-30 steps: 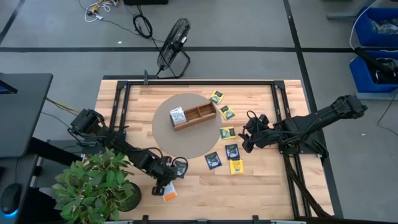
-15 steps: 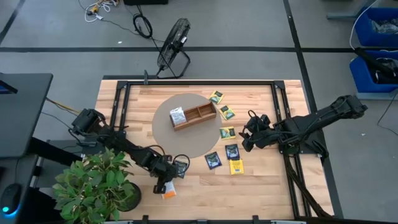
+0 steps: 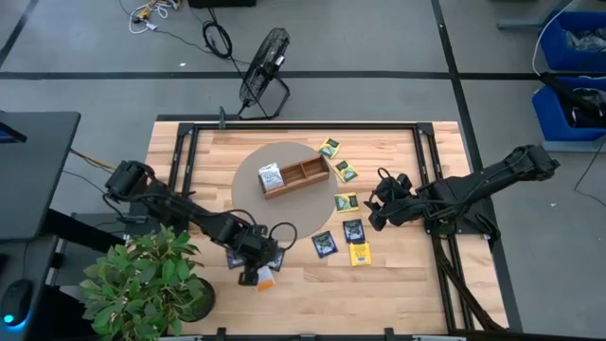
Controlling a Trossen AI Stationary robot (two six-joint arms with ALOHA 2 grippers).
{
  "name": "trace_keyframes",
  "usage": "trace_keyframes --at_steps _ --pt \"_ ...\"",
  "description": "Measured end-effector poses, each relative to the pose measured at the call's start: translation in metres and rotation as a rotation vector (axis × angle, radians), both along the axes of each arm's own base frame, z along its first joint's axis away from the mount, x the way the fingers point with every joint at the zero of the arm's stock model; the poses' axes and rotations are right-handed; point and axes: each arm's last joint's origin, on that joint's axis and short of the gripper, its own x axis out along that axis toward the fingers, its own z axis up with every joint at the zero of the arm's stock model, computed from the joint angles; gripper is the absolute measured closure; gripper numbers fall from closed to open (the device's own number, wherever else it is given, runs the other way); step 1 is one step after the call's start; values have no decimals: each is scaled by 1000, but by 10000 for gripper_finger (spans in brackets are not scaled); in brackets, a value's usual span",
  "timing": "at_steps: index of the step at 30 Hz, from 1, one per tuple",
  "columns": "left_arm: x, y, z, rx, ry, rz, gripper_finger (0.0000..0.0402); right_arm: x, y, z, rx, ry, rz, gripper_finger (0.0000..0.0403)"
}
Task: Pick & Place Tea
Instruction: Put the white tea bag into the left section of the wooden organizer
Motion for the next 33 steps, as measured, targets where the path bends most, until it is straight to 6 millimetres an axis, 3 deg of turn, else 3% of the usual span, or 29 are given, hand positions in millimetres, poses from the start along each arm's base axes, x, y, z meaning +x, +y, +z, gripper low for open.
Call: trace_keyframes --at_steps 11,17,33 --pt "4 4 17 7 62 -19 401 0 0 0 -12 6 15 179" --pt "8 6 36 27 28 -24 401 0 0 0 -22 11 26 179" --pt "26 45 74 76 31 37 401 3 1 2 -43 -4 62 179"
